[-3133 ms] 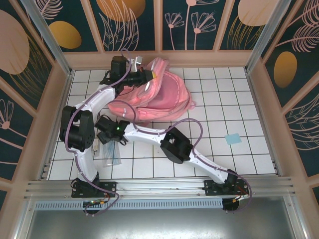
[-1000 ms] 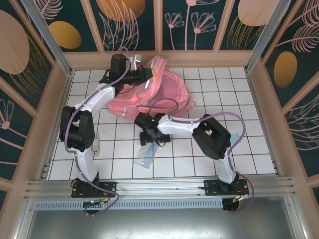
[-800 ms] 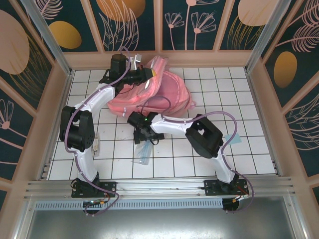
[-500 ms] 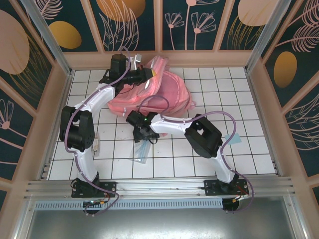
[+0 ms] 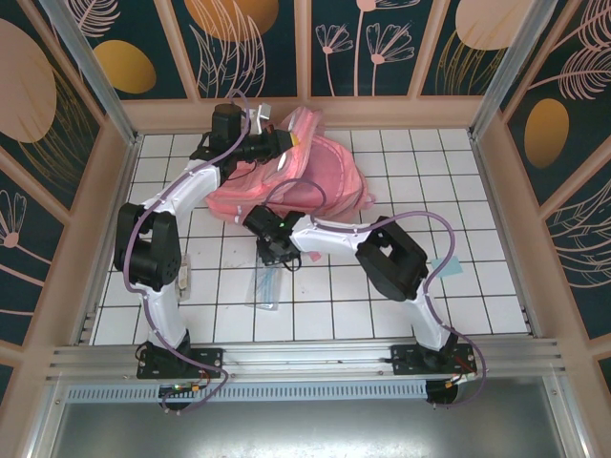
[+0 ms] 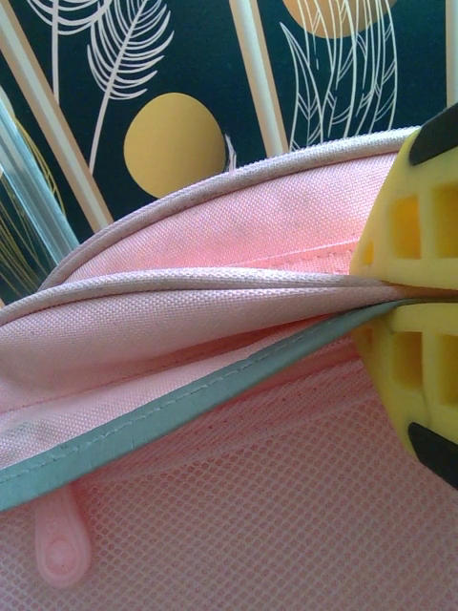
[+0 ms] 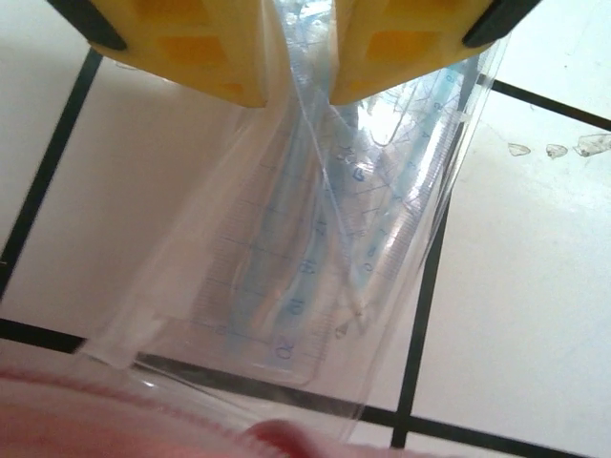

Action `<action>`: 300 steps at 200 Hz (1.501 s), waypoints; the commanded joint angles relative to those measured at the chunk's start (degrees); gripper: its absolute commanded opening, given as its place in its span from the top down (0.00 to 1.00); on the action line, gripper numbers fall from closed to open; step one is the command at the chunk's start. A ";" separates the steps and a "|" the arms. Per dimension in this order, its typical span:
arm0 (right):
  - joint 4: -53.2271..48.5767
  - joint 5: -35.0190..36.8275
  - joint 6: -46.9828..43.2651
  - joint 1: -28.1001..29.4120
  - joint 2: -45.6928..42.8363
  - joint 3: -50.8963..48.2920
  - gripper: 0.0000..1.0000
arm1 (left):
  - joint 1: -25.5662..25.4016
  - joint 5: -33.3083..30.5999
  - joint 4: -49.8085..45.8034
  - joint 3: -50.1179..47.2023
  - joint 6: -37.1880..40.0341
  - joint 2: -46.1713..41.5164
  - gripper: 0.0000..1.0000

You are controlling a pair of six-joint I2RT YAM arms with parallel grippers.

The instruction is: Pack the student bag

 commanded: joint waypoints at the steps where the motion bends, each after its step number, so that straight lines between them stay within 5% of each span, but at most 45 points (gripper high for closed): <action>1: 1.79 -2.18 -0.88 -1.74 -3.76 -2.60 0.81 | -0.07 1.51 7.07 3.75 1.77 -3.94 1.00; 27: 3.07 -5.05 -0.95 -2.94 -6.00 -5.17 1.00 | -0.08 1.28 7.23 3.65 1.48 -3.82 1.00; 114: 15.55 -20.27 -2.79 -11.04 -21.42 -23.21 1.00 | 0.00 -1.16 6.58 4.09 1.94 -3.59 1.00; 149: 24.28 -34.84 -3.96 -18.14 -31.77 -33.64 1.00 | -0.03 -1.16 7.08 4.60 1.39 -2.86 1.00; 208: 25.56 -46.61 -5.23 -36.11 -47.12 -38.37 1.00 | 0.12 -1.64 6.05 5.42 1.91 -2.42 1.00; 252: 26.79 -50.13 -5.08 -46.32 -47.55 -32.91 1.00 | 0.08 -1.45 7.36 4.62 0.84 -2.57 1.00; 300: 47.22 -48.83 5.73 -47.09 -38.81 -28.17 1.00 | 0.06 0.63 11.76 1.75 -2.15 -3.10 1.00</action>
